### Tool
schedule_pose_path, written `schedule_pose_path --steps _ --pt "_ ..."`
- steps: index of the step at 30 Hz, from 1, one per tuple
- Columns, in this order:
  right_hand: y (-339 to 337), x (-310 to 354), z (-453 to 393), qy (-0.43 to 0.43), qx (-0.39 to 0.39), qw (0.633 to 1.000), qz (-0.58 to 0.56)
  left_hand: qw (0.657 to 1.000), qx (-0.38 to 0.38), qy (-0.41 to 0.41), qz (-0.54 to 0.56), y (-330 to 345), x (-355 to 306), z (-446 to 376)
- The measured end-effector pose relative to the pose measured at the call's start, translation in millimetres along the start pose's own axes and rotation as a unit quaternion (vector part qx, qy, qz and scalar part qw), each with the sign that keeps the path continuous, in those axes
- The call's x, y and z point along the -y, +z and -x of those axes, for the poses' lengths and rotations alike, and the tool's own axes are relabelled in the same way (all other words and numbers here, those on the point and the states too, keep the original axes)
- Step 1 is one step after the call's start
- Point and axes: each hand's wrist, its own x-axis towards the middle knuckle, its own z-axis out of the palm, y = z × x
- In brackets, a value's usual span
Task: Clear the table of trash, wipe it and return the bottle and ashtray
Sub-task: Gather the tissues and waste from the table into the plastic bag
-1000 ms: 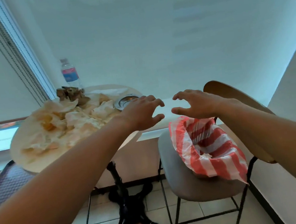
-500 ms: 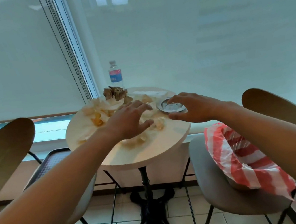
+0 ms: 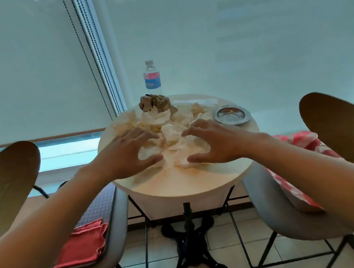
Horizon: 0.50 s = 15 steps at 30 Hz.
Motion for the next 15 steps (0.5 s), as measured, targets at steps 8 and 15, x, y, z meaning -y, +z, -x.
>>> schedule_pose_path --steps 8,15 --pt "16 23 -18 0.006 0.031 0.999 0.024 0.998 0.050 0.030 0.023 10 22 8" --pt "19 26 -23 -0.021 0.023 0.999 -0.023 0.996 0.044 0.079 0.015 25 17 1"
